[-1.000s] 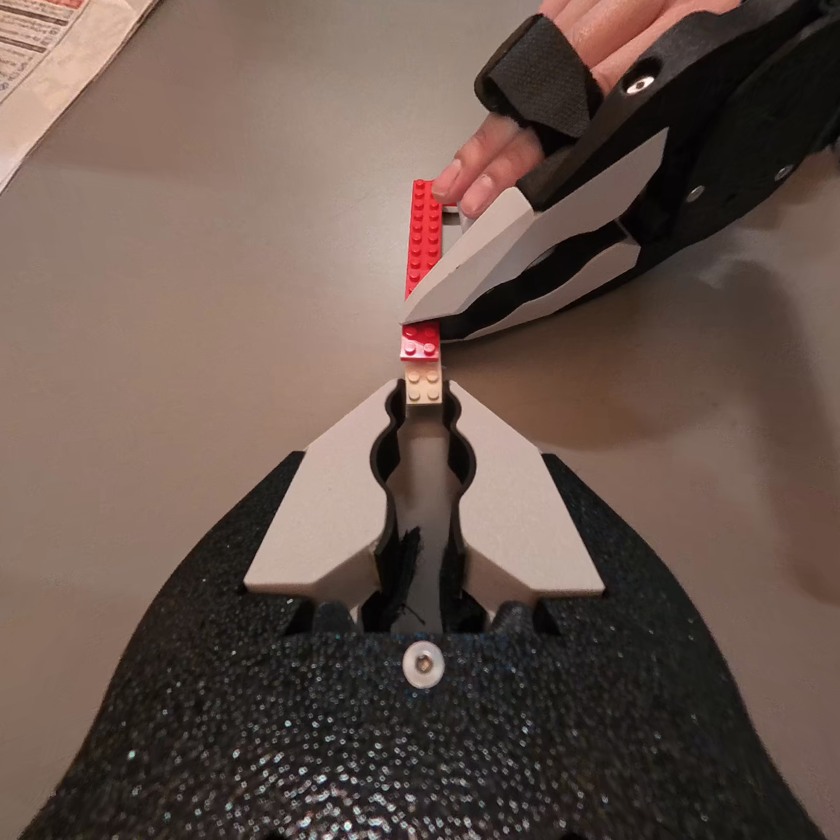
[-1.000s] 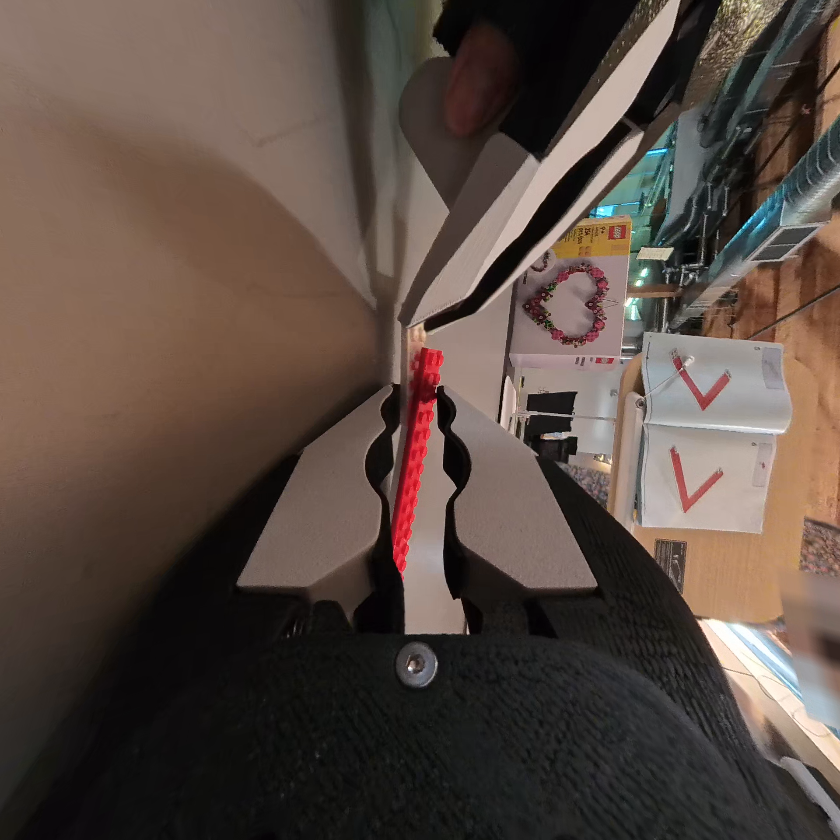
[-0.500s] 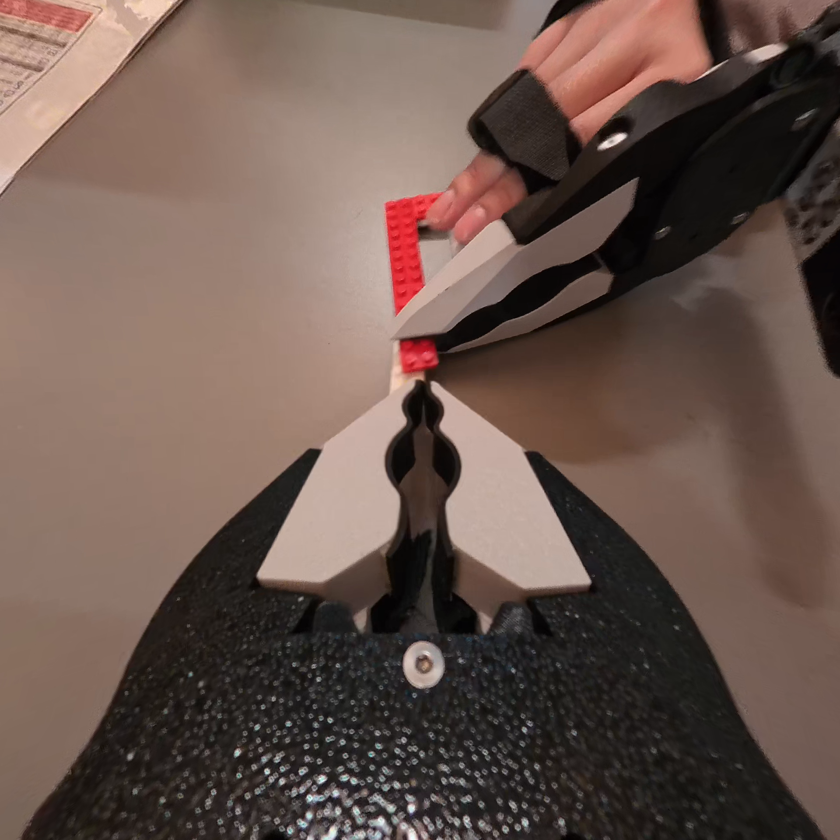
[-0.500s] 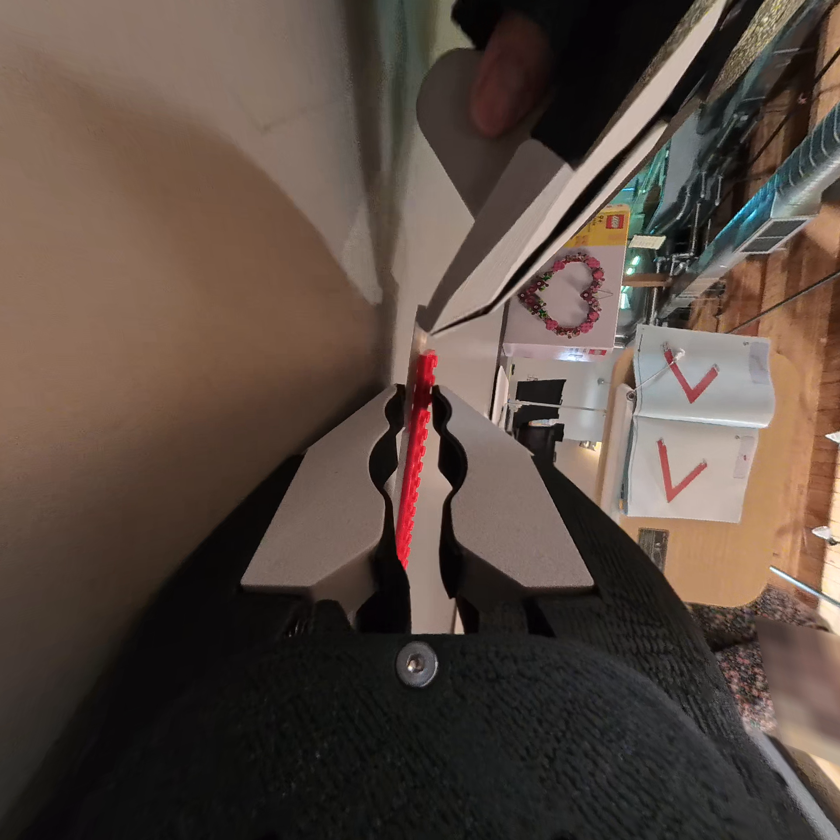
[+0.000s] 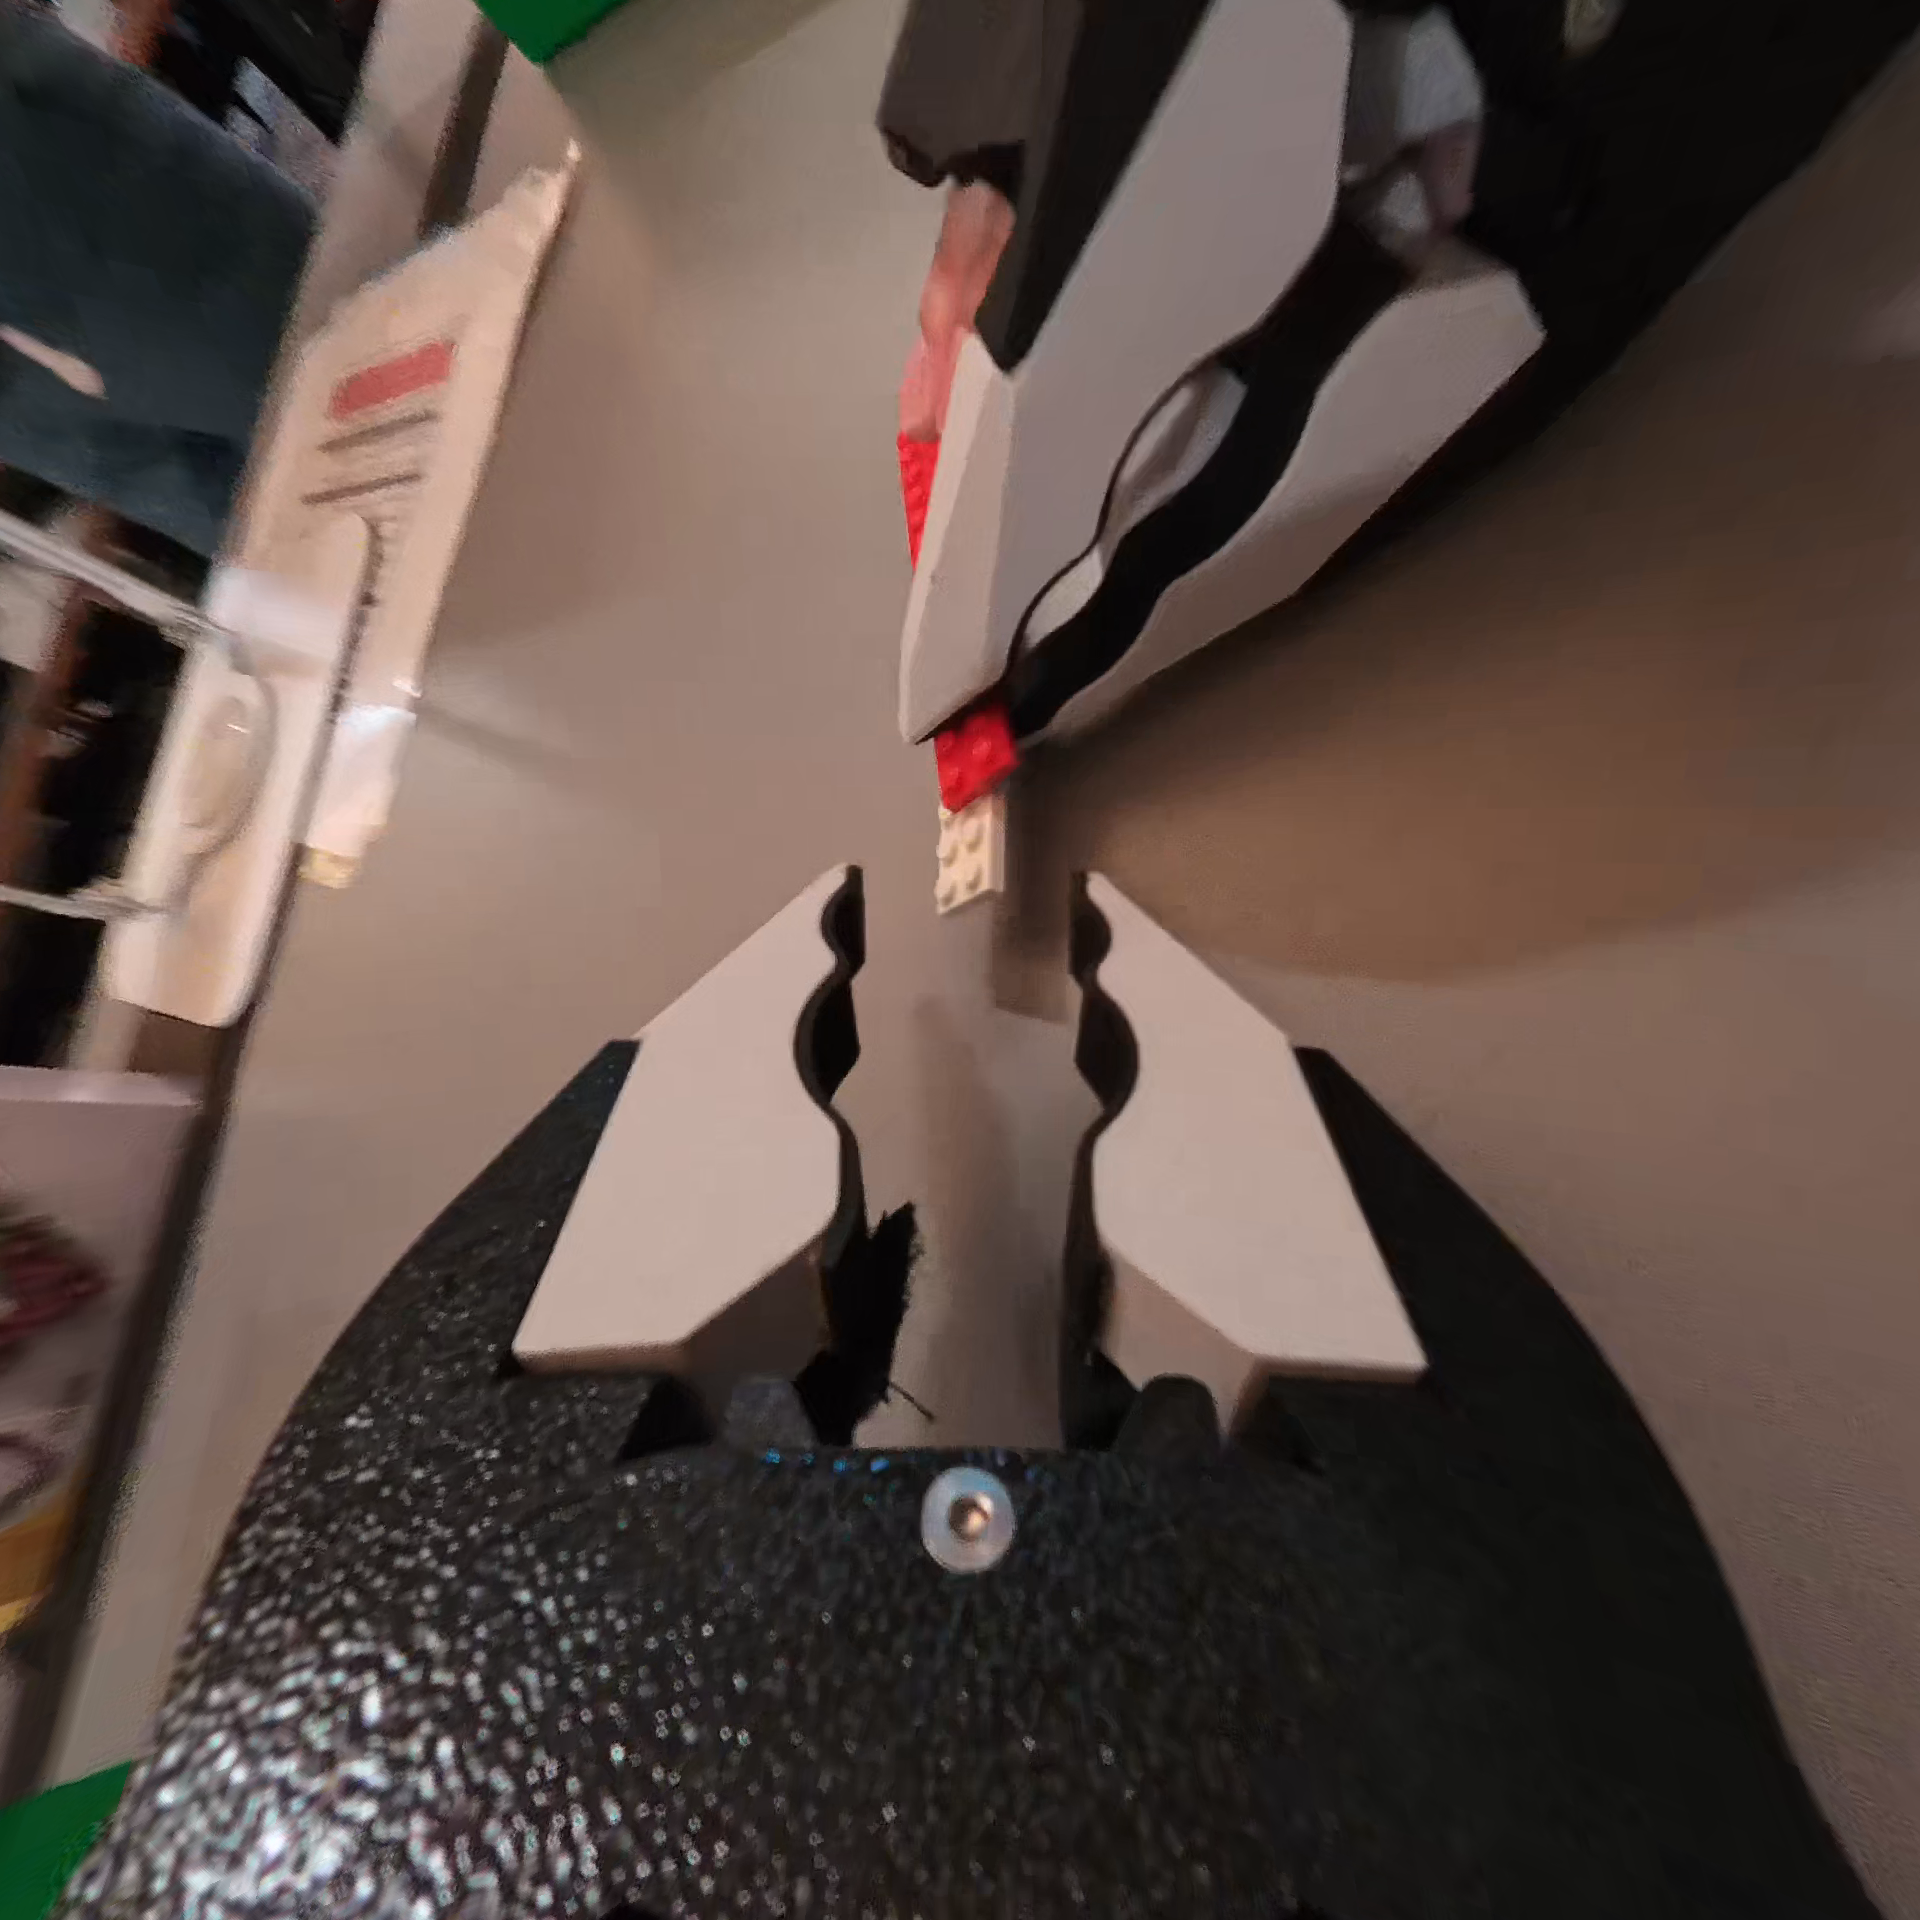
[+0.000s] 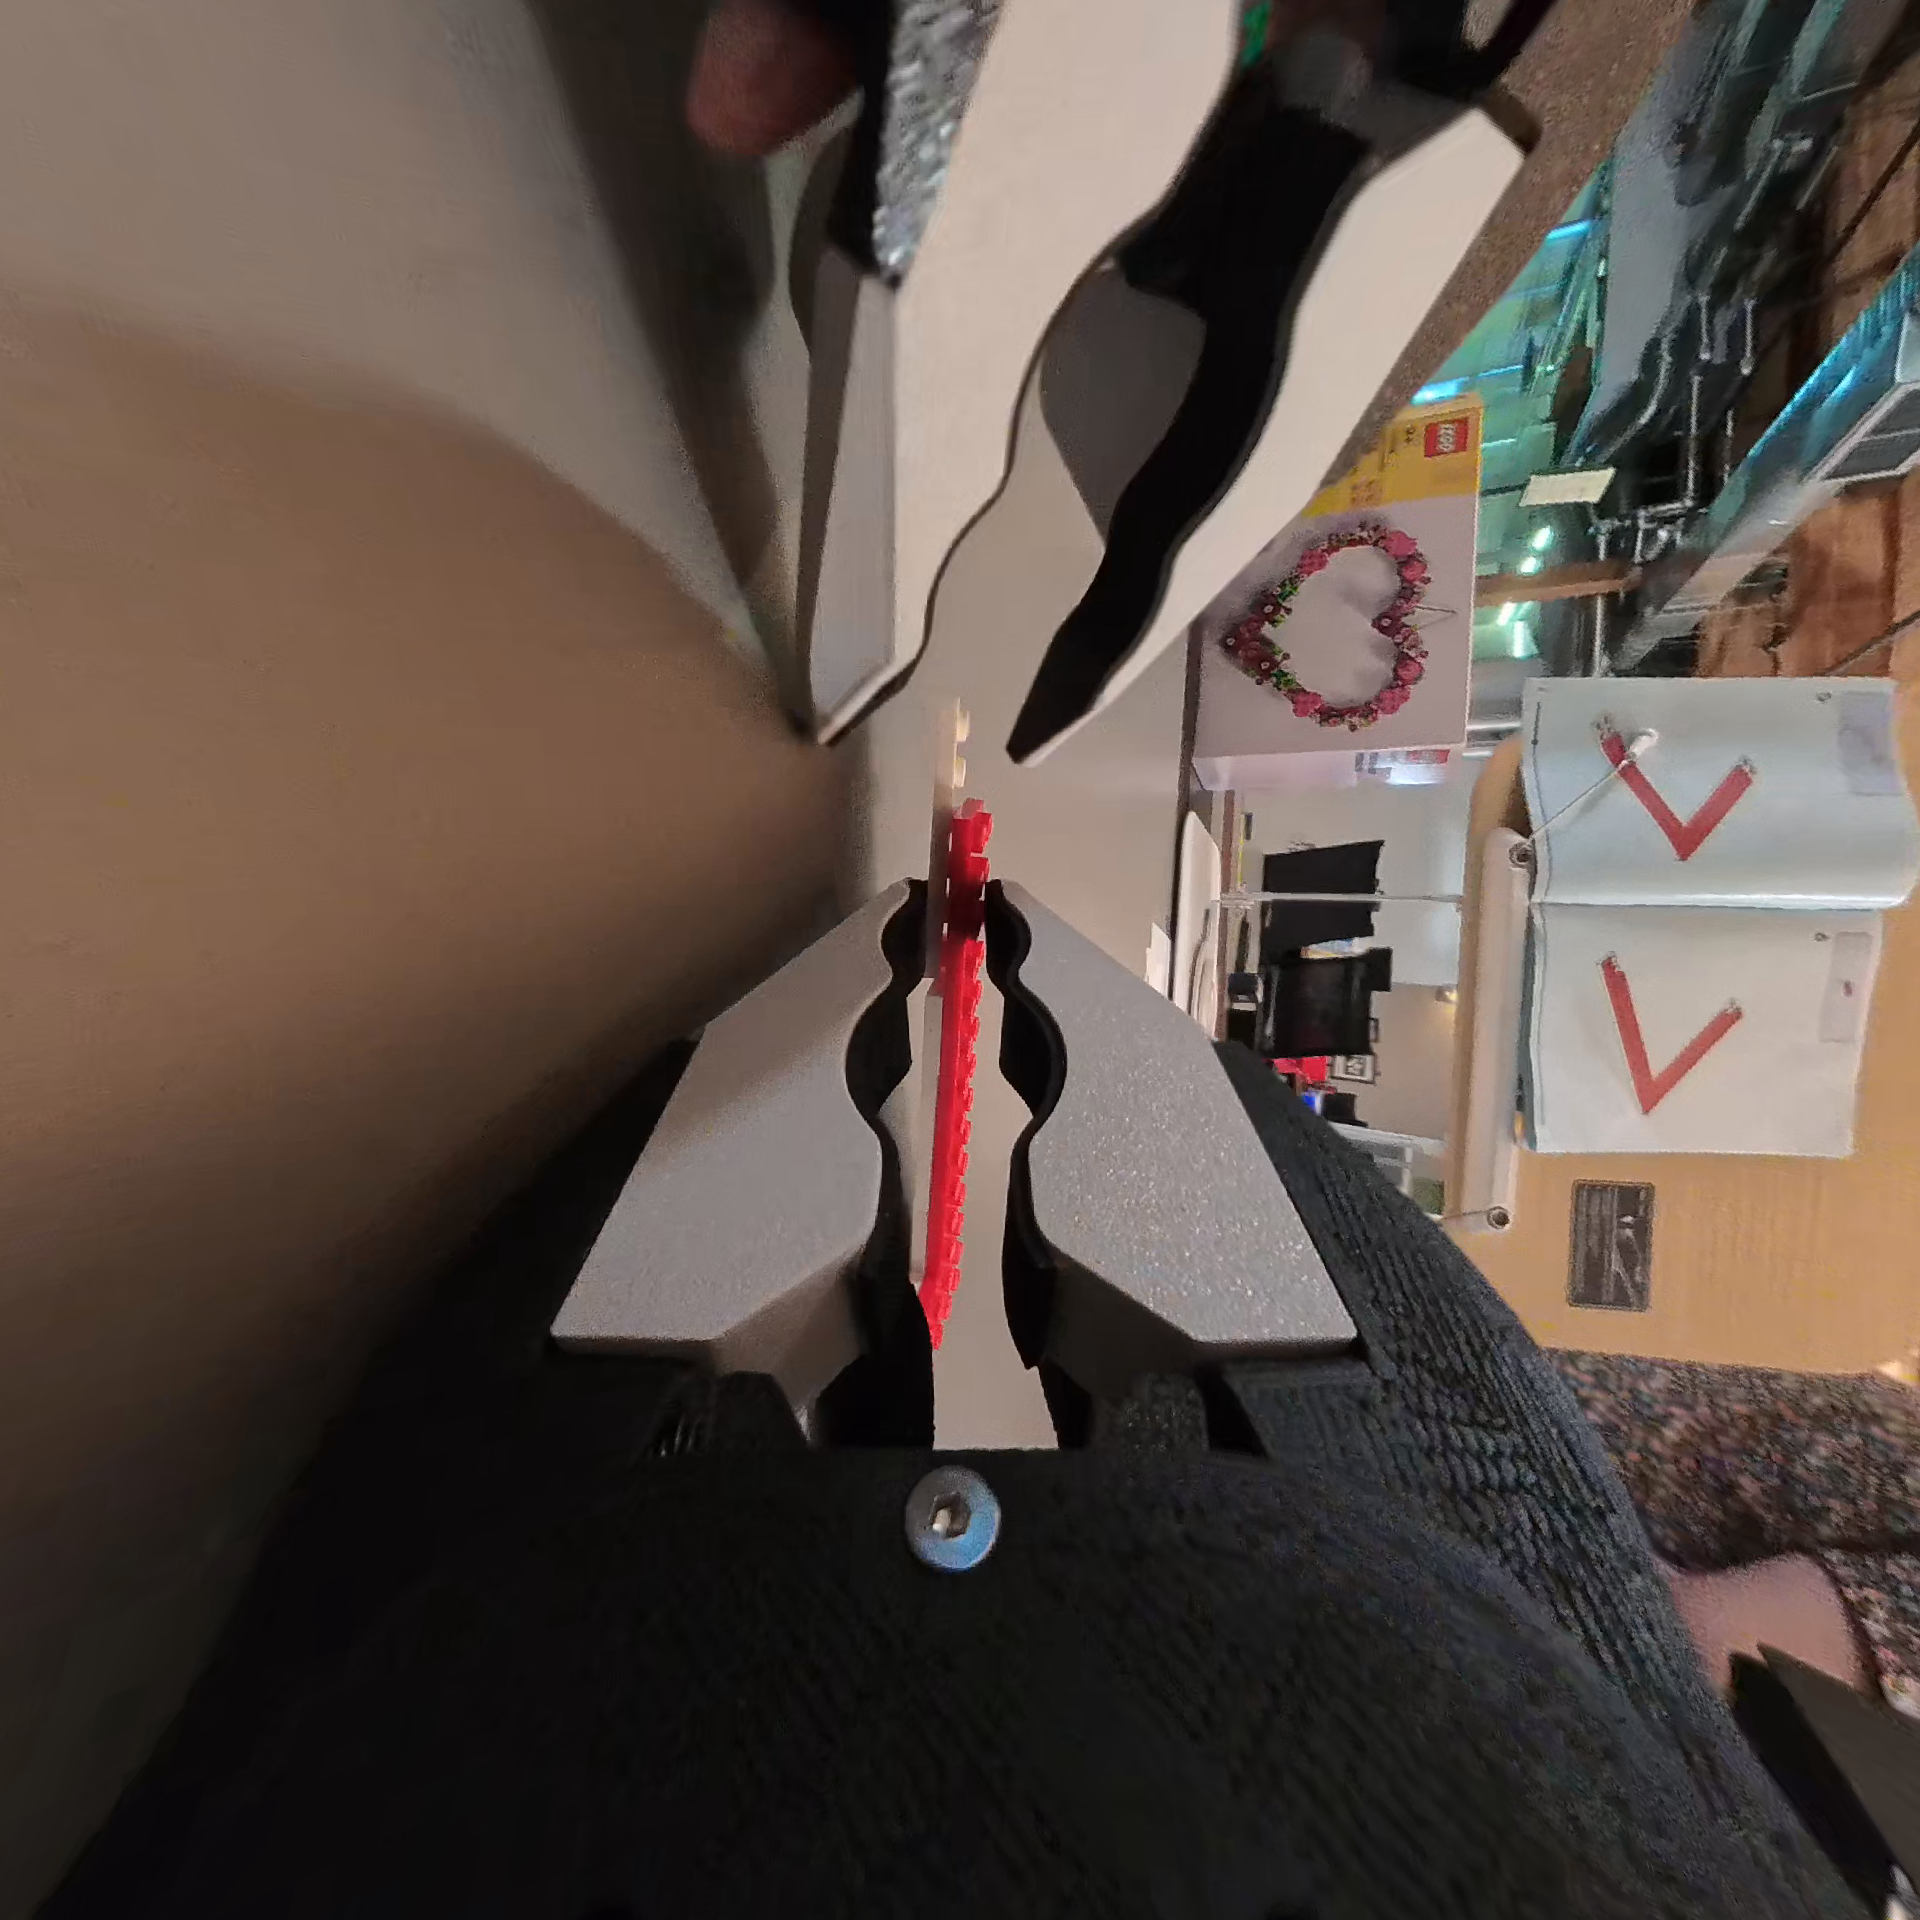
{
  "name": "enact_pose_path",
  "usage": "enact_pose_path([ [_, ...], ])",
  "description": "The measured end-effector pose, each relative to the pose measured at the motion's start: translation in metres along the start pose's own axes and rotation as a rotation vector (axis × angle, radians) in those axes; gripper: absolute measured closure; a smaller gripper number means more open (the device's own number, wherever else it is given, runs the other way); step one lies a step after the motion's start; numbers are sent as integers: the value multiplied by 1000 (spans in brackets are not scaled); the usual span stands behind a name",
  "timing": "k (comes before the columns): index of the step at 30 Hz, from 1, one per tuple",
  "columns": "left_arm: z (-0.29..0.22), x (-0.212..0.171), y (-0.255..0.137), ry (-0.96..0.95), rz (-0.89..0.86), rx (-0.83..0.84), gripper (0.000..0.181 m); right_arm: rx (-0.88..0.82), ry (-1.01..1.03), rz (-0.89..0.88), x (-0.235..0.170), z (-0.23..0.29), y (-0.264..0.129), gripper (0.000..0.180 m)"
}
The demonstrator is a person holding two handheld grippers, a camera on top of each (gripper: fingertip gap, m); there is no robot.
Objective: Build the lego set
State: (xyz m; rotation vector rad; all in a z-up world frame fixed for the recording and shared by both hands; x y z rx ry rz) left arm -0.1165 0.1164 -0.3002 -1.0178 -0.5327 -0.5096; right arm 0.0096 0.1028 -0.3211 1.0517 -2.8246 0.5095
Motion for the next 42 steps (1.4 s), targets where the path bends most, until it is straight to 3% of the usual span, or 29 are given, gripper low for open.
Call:
enact_pose_path([
  [5,-8,8,5,240,-10,177,174,33,97,-21,-4,-11,-5,170],
  [7,-11,8,7,313,-13,215,177,71,160,-27,-6,-16,-8,170],
  [14,-14,16,5,358,8,229,178,116,243,-26,-11,-24,-10,171],
  [20,-18,18,7,455,70,274,178,95,194,-9,-9,-20,-8,170],
  [32,-18,14,9,473,48,238,178,112,181,-21,-8,-18,-8,165],
  [42,-18,14,15,544,30,307,178,124,211,-22,-13,-22,-8,166],
])
Point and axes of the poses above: each gripper's, where its closed fingertips meet, y out along the fingers, x out of its top, z = x × y across the jaws, the point moved 10 cm from there along -y, back along the fingers, and after that the axes turned 6 degrees about -x, right-handed, at the moved point
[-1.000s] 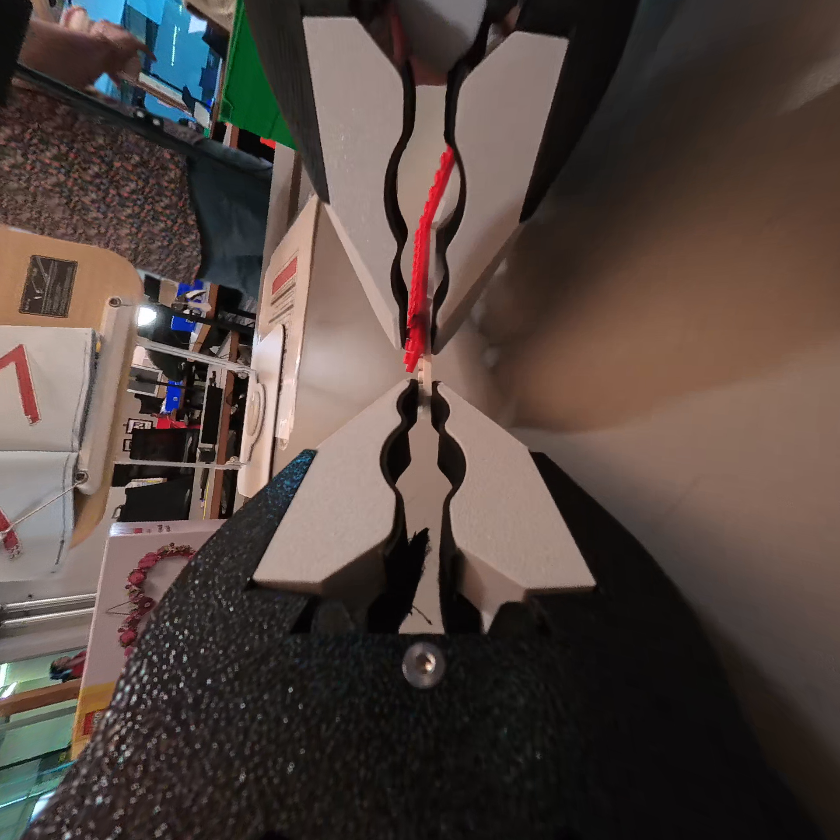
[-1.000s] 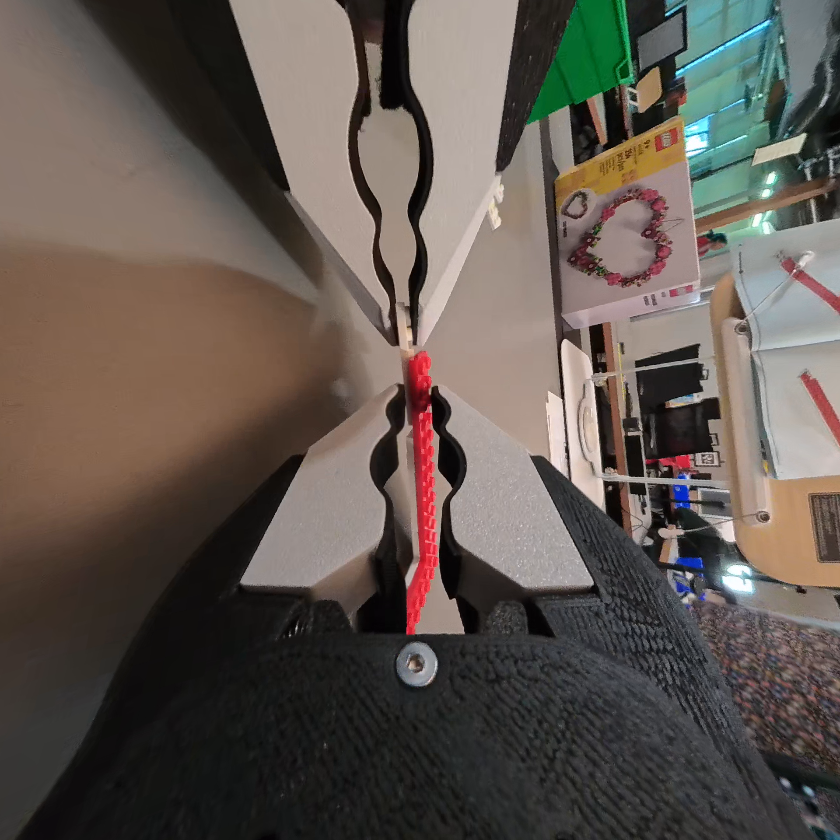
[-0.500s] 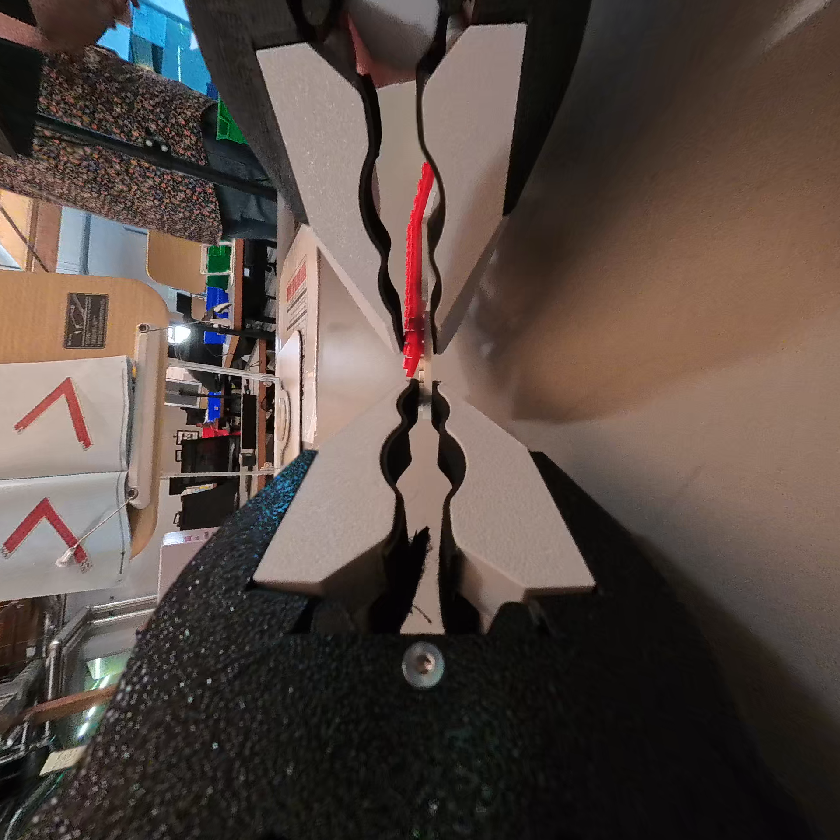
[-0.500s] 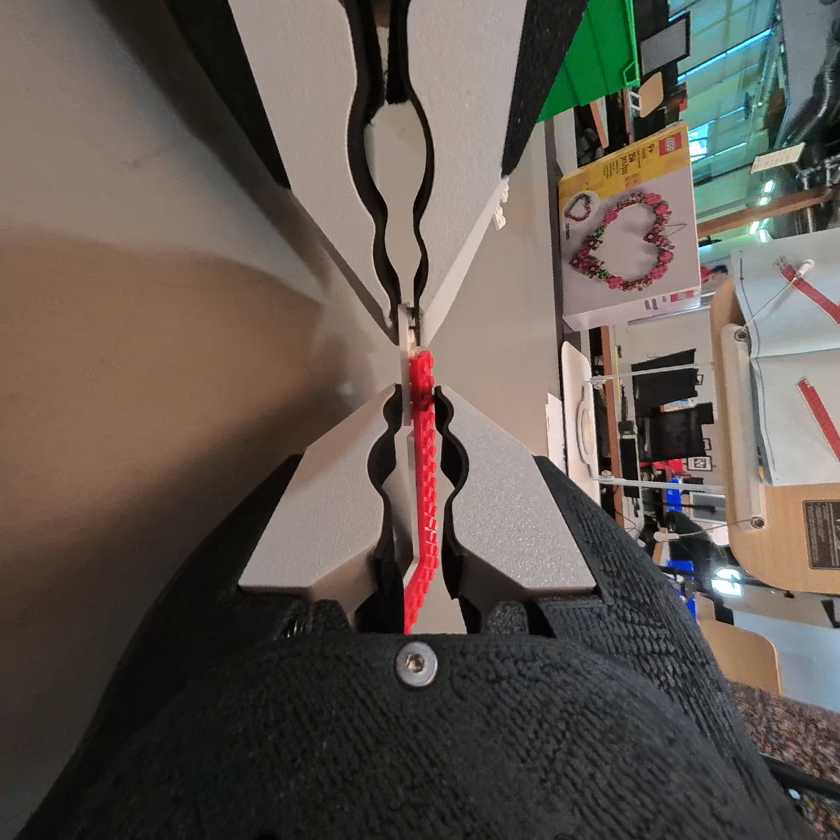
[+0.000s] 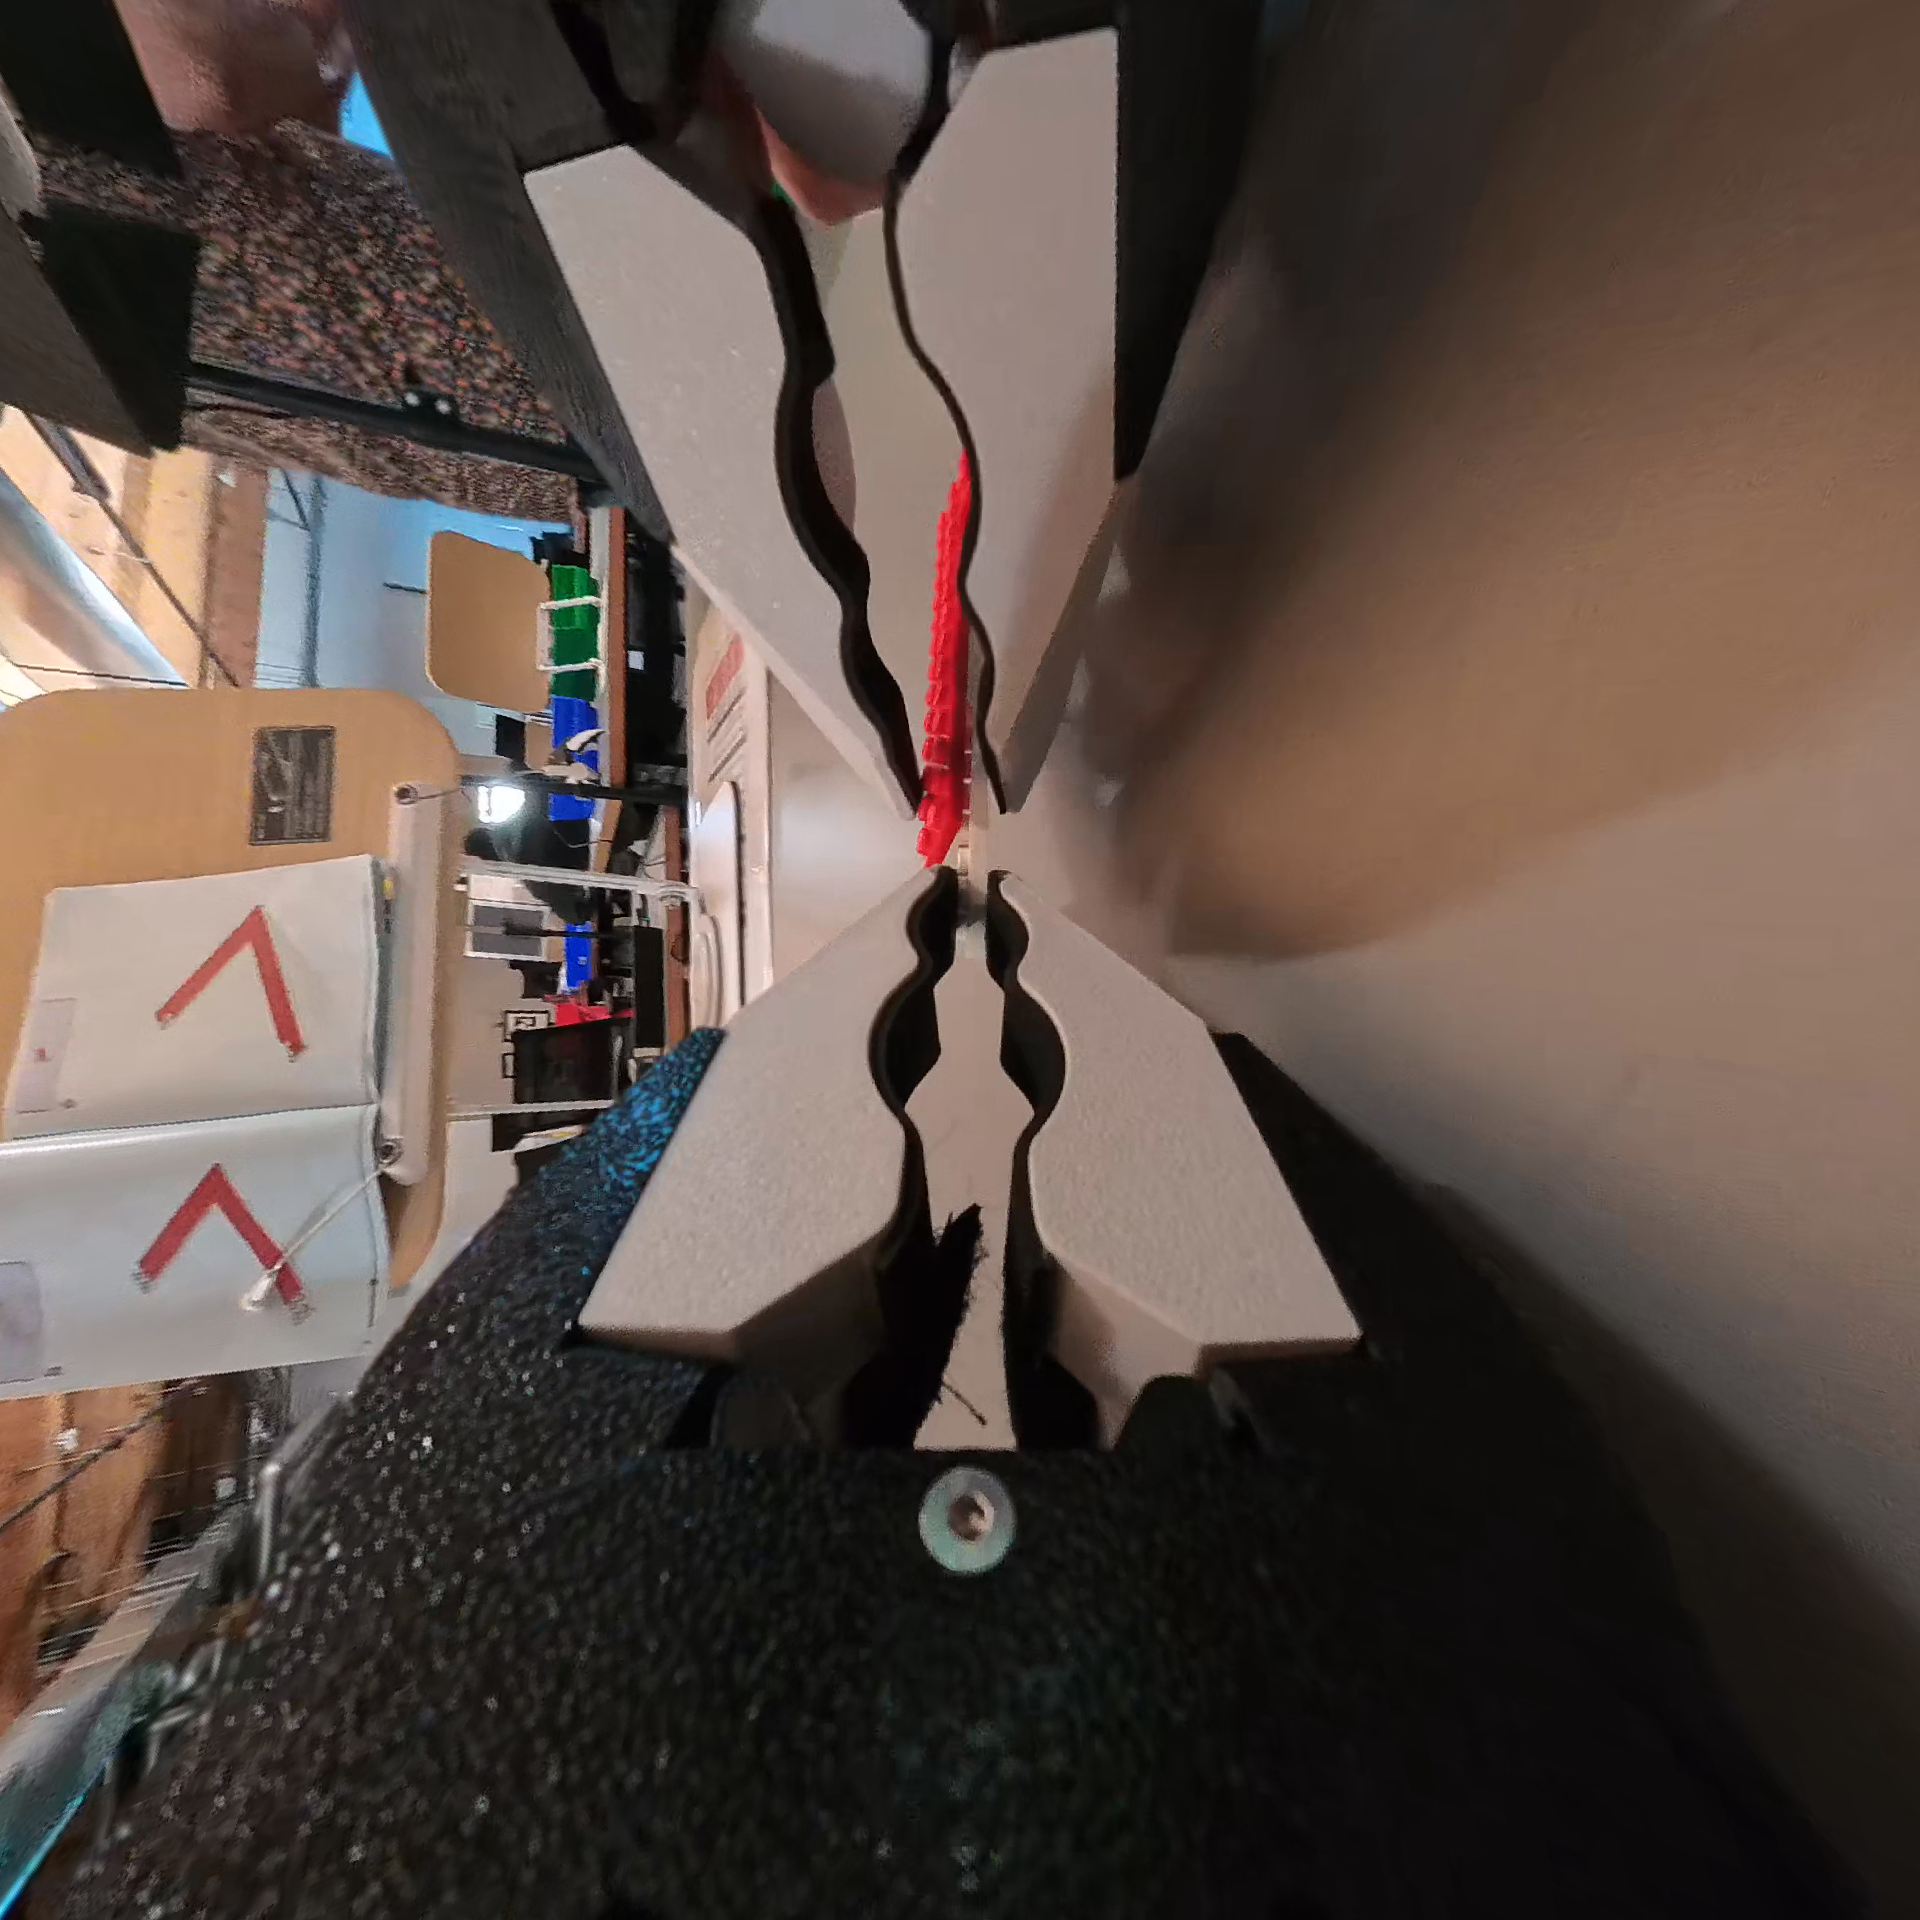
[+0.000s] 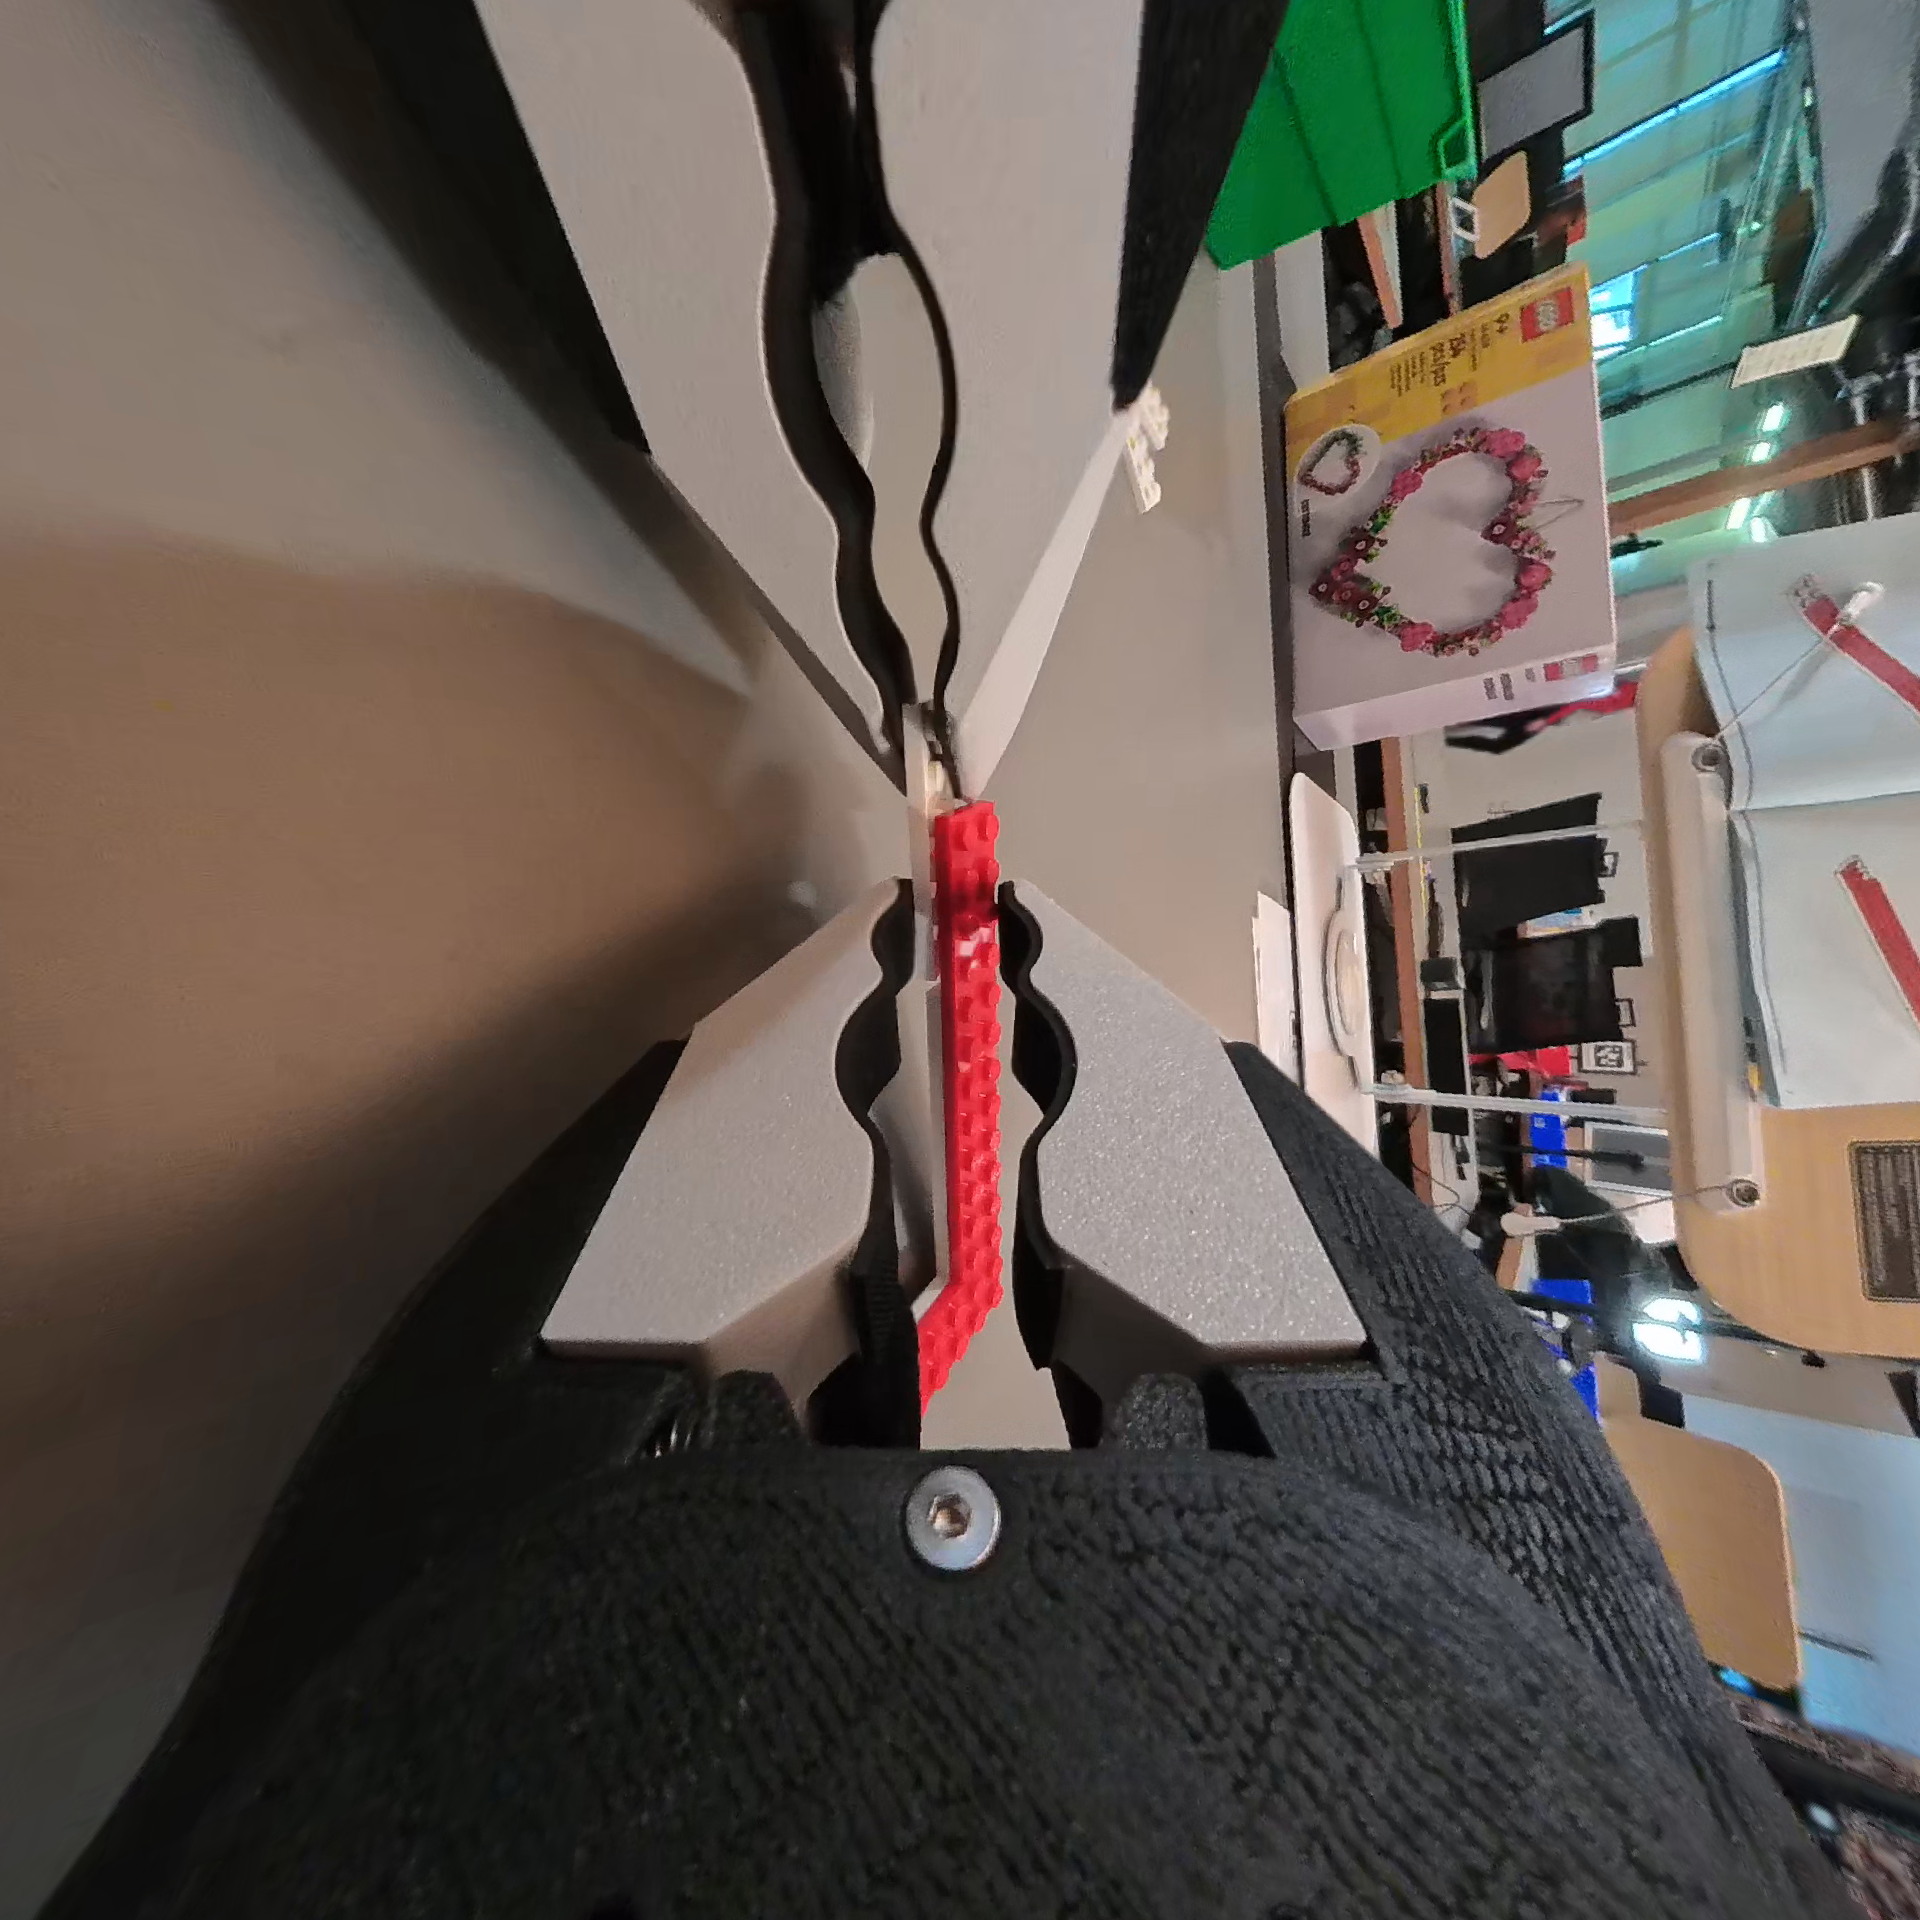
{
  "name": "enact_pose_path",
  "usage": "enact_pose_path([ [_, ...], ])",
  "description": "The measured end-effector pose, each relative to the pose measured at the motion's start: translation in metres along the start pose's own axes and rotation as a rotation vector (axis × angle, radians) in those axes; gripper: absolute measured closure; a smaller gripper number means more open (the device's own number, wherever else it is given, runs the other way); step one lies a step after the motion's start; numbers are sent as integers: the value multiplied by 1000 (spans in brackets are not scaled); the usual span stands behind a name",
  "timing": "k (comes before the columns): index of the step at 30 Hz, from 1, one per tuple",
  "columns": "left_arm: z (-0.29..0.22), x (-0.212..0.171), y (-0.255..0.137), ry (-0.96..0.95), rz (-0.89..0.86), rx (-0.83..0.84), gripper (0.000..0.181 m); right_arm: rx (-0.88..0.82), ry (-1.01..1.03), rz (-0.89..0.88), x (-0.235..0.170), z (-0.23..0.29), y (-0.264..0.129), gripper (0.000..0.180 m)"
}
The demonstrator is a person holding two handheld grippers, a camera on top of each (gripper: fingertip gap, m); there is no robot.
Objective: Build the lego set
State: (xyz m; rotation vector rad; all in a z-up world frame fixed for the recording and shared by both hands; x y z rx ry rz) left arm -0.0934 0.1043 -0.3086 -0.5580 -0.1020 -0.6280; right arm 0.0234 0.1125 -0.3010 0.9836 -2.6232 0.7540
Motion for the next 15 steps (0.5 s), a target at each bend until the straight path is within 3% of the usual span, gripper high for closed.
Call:
enact_pose_path([
  [15,1,3,5,15,10,76,178,-55,-14,27,-3,1,1,169],
])
Point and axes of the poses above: each gripper's, where its closed fingertips meet, y out along the fingers, x out of its top, z = x × y across the jaws, the point moved 10 cm from there along -y, back along the fingers, and after that the axes turned 6 degrees about -x, right-handed, at the moved point
